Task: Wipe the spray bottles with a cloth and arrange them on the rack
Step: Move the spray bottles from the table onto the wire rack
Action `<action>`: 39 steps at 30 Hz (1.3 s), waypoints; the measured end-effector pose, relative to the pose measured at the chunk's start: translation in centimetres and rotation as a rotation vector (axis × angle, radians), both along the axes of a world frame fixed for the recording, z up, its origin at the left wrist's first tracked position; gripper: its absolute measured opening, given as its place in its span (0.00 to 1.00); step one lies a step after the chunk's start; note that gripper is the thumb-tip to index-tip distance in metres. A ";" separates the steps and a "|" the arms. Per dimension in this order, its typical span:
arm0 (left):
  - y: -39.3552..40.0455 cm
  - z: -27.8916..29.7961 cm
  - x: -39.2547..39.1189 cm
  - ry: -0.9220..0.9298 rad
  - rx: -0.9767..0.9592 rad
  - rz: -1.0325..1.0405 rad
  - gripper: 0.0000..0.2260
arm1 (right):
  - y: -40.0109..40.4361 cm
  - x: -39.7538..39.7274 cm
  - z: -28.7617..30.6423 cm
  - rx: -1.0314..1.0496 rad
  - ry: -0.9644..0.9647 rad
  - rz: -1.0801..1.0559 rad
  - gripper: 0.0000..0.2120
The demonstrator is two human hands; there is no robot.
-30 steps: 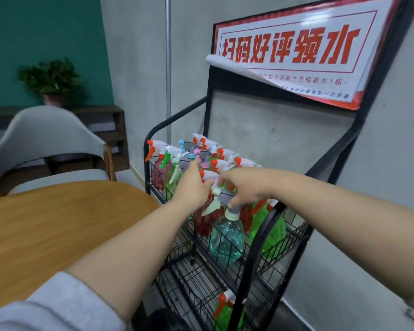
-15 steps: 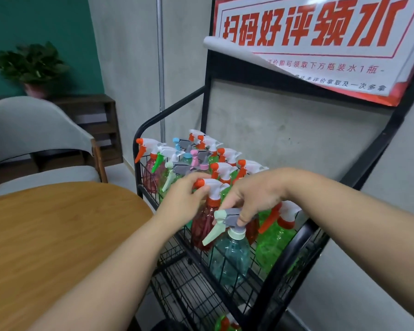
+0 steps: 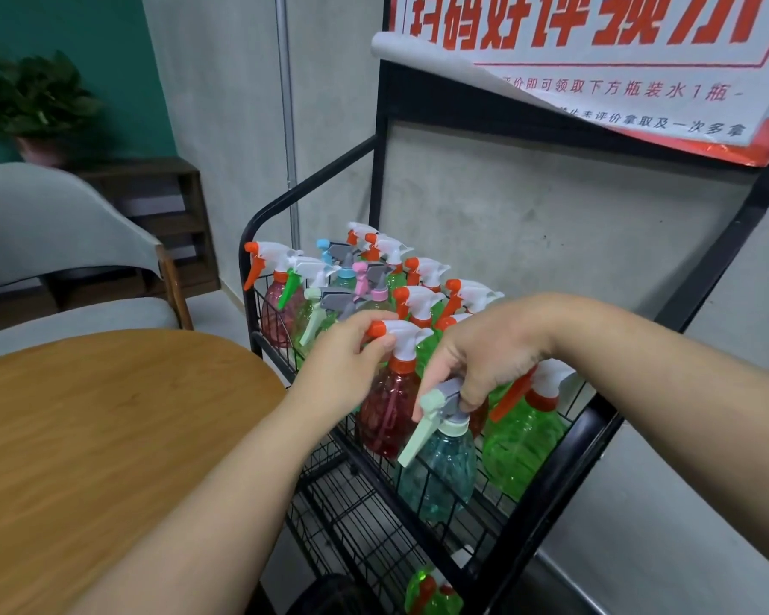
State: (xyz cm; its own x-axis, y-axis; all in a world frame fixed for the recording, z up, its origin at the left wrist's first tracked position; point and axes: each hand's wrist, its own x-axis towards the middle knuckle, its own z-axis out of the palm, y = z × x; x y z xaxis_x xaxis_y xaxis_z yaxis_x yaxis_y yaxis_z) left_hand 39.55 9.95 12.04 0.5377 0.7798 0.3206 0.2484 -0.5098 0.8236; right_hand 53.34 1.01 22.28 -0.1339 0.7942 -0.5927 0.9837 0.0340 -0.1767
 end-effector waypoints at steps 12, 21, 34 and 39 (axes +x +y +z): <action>2.9 0.8 -3.4 -0.283 0.103 0.266 0.07 | 4.7 -0.3 2.5 0.270 0.395 -0.095 0.13; 11.7 0.4 -3.7 0.105 0.132 0.321 0.28 | 11.9 -1.4 -0.7 0.598 0.065 -0.020 0.21; 15.6 0.2 -1.9 0.096 0.125 0.250 0.06 | 13.3 -0.9 -4.2 0.620 0.190 0.005 0.19; 16.1 -0.2 -2.1 0.072 0.117 0.191 0.11 | 13.5 -0.7 -4.3 0.593 0.204 0.001 0.15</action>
